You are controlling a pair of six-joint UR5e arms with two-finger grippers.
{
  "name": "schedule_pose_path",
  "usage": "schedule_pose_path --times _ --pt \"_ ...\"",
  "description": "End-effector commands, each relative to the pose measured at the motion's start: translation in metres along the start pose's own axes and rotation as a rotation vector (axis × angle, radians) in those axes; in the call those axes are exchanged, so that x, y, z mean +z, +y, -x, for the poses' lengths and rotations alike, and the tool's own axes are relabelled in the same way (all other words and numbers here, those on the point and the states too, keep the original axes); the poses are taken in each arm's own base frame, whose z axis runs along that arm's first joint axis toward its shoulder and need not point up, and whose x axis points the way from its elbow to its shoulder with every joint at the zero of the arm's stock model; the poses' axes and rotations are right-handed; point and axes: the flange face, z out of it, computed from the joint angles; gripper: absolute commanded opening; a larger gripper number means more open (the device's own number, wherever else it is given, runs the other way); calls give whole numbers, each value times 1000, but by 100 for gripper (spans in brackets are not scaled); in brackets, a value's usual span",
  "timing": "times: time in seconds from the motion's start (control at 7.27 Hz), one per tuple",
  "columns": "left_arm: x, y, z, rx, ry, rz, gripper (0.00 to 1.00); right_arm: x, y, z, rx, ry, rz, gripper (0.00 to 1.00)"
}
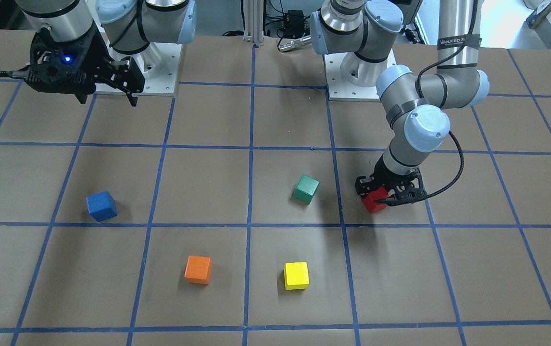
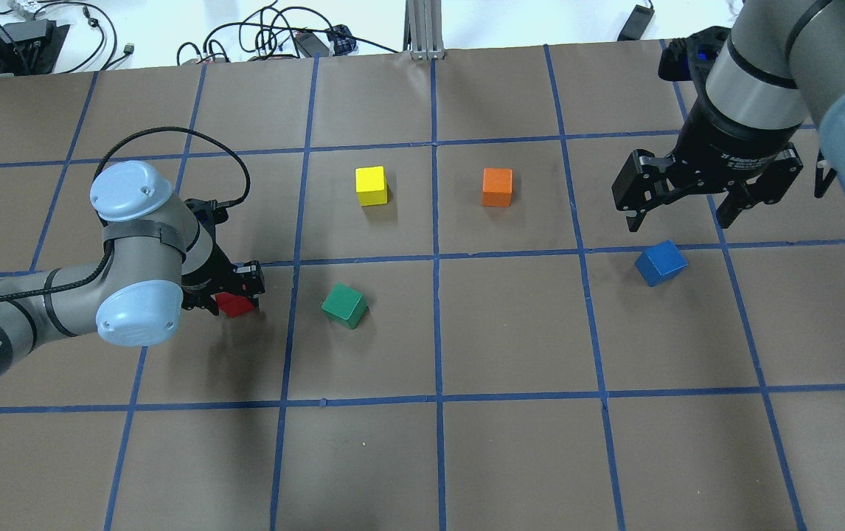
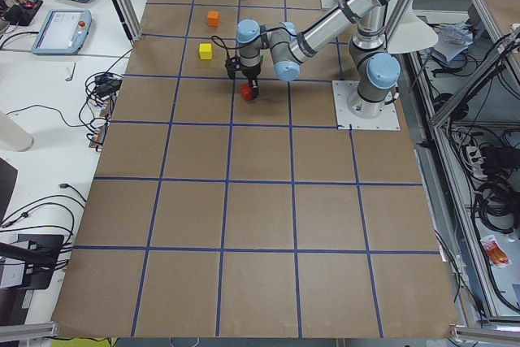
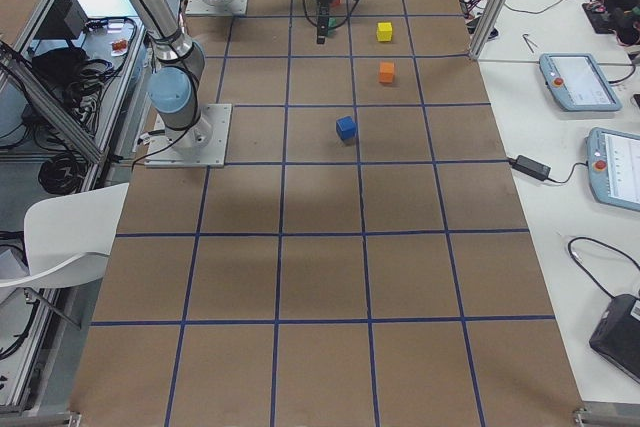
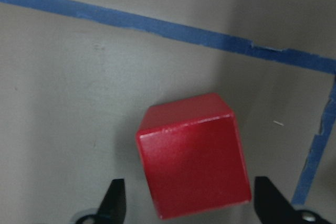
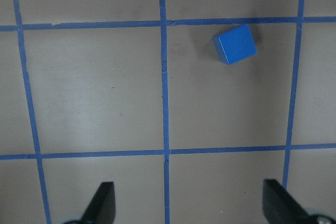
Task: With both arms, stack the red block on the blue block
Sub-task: 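Close the left gripper on the red cube and lift it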
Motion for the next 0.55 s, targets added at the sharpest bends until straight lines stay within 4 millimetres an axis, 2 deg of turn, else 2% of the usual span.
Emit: schedule_pose_path --times 0.0,0.14,0.28,0.41 --pt "-17 -11 0 16 0 -15 0 -1 0 -1 1 4 -3 100" --pt "-39 -18 -4 24 1 -17 0 -4 -1 -1 1 6 -9 100" --pt "-62 -29 -22 59 2 6 0 -6 -1 -2 3 7 -14 100" --pt "-81 -31 -64 138 8 -7 0 -12 2 -2 3 4 -38 100"
